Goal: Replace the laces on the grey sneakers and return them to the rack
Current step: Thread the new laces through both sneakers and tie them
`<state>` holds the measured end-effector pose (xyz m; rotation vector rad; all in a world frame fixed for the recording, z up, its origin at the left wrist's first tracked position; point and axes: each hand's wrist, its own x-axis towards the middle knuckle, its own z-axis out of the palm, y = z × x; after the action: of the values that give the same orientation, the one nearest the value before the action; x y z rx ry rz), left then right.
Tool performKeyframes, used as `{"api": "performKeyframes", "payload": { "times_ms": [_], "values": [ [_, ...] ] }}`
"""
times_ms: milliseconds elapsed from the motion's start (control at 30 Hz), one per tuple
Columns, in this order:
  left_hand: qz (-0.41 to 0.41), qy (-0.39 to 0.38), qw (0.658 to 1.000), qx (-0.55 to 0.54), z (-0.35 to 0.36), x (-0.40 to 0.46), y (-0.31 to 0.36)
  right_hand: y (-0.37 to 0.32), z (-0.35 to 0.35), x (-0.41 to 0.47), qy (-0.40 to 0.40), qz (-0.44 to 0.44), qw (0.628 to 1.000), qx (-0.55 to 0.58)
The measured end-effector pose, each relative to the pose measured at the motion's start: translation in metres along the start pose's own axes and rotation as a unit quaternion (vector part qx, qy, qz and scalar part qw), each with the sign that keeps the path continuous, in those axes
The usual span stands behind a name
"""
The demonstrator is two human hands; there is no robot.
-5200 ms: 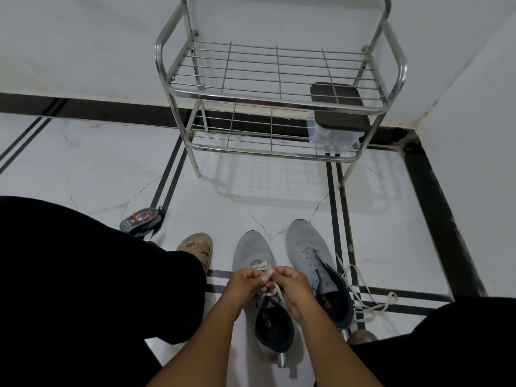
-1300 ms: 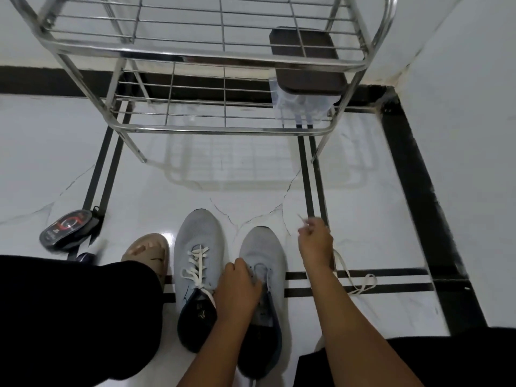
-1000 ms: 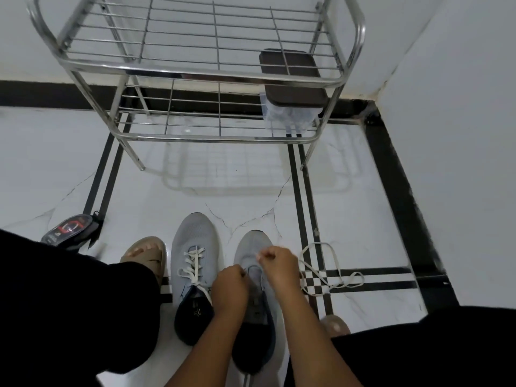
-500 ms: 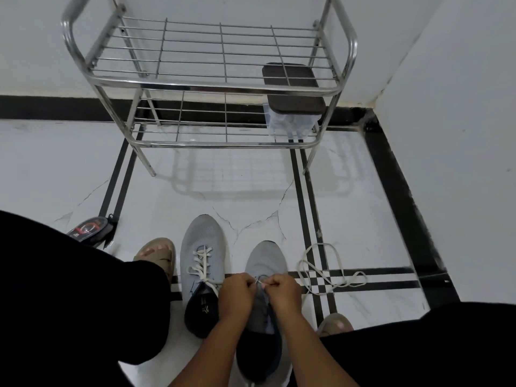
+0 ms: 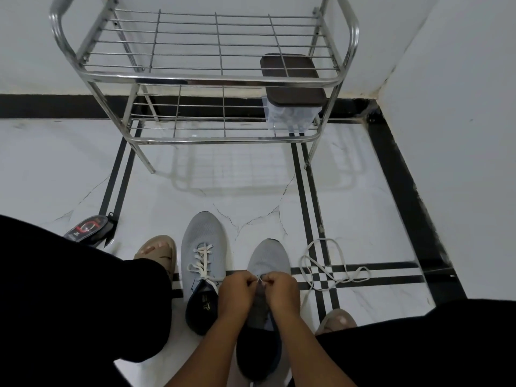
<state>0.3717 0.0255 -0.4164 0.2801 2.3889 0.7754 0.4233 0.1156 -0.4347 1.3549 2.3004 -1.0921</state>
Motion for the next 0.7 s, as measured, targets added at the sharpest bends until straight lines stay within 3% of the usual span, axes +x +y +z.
{"api": "performKeyframes", "payload": {
  "times_ms": [200, 467, 567, 633, 700],
  "values": [
    [0.028, -0.006, 1.000, 0.009, 0.002, 0.001, -0.001, -0.003, 0.000, -0.002, 0.042, 0.009, 0.998, 0.052],
    [0.006, 0.018, 1.000, 0.019, 0.003, 0.008, -0.002, -0.007, 0.001, -0.009, 0.031, -0.030, 0.999, 0.020],
    [0.038, 0.002, 0.996, 0.082, 0.005, 0.014, -0.001, -0.007, -0.003, -0.016, 0.044, -0.055, 0.996, -0.058],
    [0.040, -0.003, 0.994, 0.105, 0.007, 0.021, -0.001, -0.002, -0.011, -0.020, 0.055, -0.009, 0.990, -0.127],
    [0.034, -0.003, 0.993, 0.115, 0.010, 0.024, -0.004, 0.002, -0.016, -0.025, 0.012, 0.079, 0.987, -0.140]
  ]
}}
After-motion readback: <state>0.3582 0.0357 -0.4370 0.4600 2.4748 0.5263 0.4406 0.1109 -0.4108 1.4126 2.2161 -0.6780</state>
